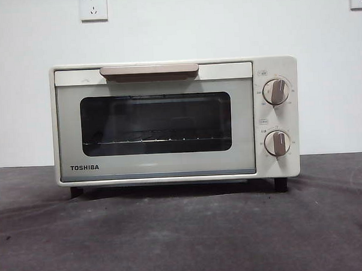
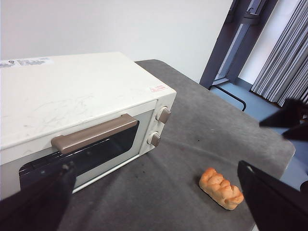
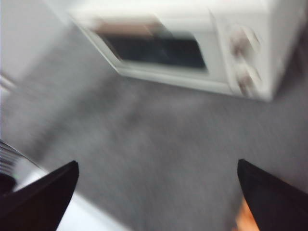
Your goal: The left arm flap open the oven, the right arm pick bread and place it into oven, the left arm flap close the oven
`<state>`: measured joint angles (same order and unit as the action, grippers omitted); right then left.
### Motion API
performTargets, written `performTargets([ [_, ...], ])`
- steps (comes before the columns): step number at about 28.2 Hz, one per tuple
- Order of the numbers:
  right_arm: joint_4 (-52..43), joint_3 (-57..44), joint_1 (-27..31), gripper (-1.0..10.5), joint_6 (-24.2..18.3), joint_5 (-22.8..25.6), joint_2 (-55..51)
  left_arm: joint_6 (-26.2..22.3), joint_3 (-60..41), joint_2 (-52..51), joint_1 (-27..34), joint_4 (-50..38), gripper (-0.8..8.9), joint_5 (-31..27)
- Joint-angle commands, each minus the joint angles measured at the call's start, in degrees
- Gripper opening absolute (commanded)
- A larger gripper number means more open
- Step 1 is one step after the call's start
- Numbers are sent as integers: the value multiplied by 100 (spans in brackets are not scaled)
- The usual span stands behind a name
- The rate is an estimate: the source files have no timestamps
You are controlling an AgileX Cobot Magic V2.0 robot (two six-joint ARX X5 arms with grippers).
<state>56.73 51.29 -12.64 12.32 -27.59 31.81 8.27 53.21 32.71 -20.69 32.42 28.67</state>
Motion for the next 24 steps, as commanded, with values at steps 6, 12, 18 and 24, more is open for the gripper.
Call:
performTargets([
  [6,791,-297,-48,528,109,673,929,107,96,24,-33,-68,563,11],
  [12,507,-863,-136,528,210,1147,1512,188,96,20,-33,-48,563,11],
  [18,-275,-1257,-249,528,413,1327,2214,186,96,22,-33,-31,562,11],
  [24,-614,-1257,-361,528,529,1733,3128,186,96,22,-33,-31,562,9],
])
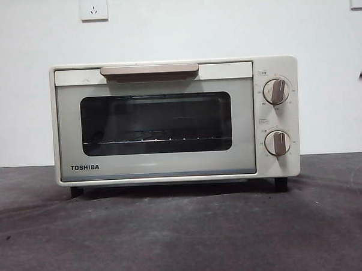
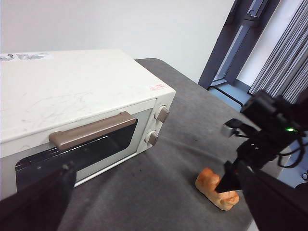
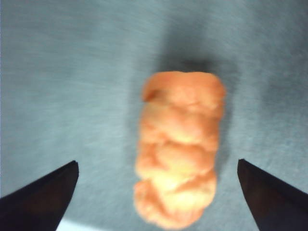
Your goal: The left arm flap open the oven, the right arm pick bread and place it into oven, the left arm flap close the oven
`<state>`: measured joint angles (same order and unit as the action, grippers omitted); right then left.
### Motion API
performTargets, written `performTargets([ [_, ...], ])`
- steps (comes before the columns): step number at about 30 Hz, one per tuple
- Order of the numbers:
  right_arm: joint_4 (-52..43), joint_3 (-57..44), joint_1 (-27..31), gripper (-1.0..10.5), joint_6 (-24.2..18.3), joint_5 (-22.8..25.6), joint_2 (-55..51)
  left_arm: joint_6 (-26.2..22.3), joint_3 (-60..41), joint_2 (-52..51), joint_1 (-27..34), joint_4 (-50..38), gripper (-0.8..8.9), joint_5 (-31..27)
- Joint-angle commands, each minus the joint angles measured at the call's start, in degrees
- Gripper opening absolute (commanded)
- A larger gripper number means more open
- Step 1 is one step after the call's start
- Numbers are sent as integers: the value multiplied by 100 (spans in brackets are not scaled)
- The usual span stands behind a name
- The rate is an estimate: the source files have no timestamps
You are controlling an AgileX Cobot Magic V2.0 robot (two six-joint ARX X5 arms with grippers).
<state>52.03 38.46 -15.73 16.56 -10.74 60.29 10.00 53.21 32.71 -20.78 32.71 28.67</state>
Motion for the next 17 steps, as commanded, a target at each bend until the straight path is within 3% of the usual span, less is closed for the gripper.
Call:
performTargets([
  [1,-236,26,-66,528,105,50,402,13,96,22,-24,-57,562,9],
  [8,-555,26,-103,506,79,76,1132,11,96,22,-24,-57,562,9],
  [17,-603,24,-101,189,-15,74,1438,13,96,22,-24,-55,560,9],
])
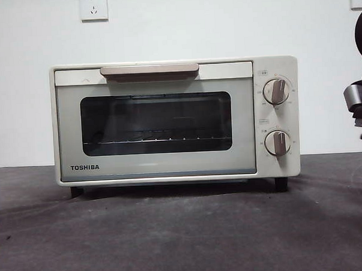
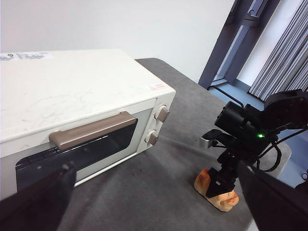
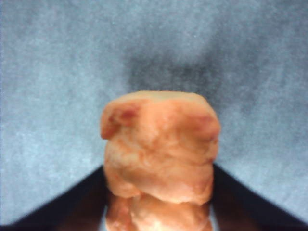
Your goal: The left arm flap open the oven, the right arm pick bread and place it into oven, the left arm flap close the oven
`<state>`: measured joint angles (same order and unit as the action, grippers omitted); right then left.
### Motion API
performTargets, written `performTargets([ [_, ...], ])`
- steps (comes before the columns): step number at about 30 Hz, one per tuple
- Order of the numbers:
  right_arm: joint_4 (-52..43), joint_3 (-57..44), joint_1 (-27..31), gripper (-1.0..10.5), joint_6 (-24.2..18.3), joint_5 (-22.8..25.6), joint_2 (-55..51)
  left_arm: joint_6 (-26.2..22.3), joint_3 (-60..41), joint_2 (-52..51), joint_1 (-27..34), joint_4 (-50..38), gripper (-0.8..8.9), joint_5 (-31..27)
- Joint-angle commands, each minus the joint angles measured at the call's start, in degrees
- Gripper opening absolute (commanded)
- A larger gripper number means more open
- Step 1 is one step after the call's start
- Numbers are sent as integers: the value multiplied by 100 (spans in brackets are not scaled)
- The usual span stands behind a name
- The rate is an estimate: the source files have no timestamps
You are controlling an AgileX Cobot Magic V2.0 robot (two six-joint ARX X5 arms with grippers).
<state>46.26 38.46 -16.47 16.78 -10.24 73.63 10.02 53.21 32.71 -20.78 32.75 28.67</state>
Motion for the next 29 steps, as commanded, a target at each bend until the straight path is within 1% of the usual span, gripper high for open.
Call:
performTargets([
  [1,-26,26,-26,167,-39,22,107,11,96,22,-24,-59,559,9],
  [3,-11,42,-26,133,-52,20,76,11,96,22,-24,-59,551,9],
  [4,24,74,-26,127,-52,7,39,13,96,22,-24,-59,531,7],
  [8,330,378,-26,127,-50,-94,-262,17,96,31,-24,-2,399,7],
  [12,826,846,-28,127,-81,-586,-739,76,96,184,-24,291,322,9],
  [16,1141,1252,-28,127,-116,-911,-1434,74,111,586,-24,549,183,13],
  [18,1213,1397,-28,127,-127,-946,-1808,74,149,857,-26,645,121,68],
  [20,1285,1526,-26,127,-227,-940,-2234,57,210,1224,-26,686,58,212],
  [22,1300,1631,-26,127,-273,-929,-2623,4,293,1572,-33,678,20,267],
  [29,1250,1759,-26,127,-227,-933,-3746,-518,977,2940,-210,627,17,219],
])
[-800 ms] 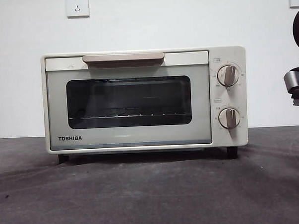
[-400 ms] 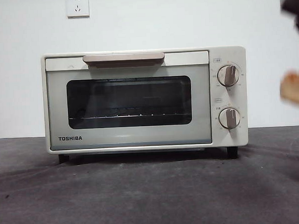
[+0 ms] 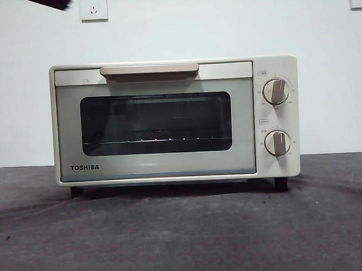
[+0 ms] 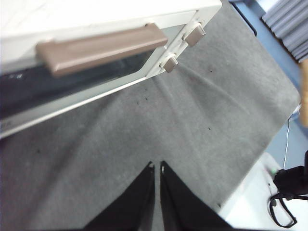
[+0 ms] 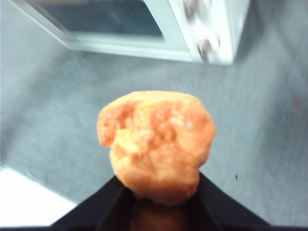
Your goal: The left arm flap open the oven, the right arm pick bread and place it into oven, the left arm flap close the oven
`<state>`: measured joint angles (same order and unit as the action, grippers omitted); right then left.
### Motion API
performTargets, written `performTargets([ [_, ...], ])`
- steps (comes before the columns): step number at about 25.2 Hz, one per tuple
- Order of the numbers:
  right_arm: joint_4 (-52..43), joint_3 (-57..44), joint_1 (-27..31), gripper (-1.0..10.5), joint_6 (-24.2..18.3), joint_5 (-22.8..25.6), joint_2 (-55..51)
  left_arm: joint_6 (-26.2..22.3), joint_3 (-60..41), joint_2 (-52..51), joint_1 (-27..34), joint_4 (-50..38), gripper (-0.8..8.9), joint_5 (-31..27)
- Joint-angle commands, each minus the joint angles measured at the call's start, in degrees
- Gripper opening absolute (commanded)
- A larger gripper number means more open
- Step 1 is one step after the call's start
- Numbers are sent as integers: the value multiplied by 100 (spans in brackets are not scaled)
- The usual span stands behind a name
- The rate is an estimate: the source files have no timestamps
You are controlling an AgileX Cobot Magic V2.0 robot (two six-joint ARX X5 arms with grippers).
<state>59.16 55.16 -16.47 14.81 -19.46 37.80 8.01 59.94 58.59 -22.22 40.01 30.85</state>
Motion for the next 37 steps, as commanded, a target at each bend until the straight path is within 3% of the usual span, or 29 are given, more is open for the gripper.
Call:
performTargets([
  [1,-37,90,-28,127,-11,-17,-269,-404,428,531,-92,-103,17,-37],
  [7,-39,90,-26,127,133,-179,-774,-872,1250,1563,-337,-129,16,-387],
  [15,-39,90,-26,127,133,-175,-918,-1019,1545,2302,-577,-927,16,-837],
  [29,-44,90,-26,127,127,-153,-916,-1143,1545,2793,-632,-1121,16,-1189],
  [37,-48,90,-26,127,127,-151,-916,-1292,1545,2802,-748,-695,16,-1189],
])
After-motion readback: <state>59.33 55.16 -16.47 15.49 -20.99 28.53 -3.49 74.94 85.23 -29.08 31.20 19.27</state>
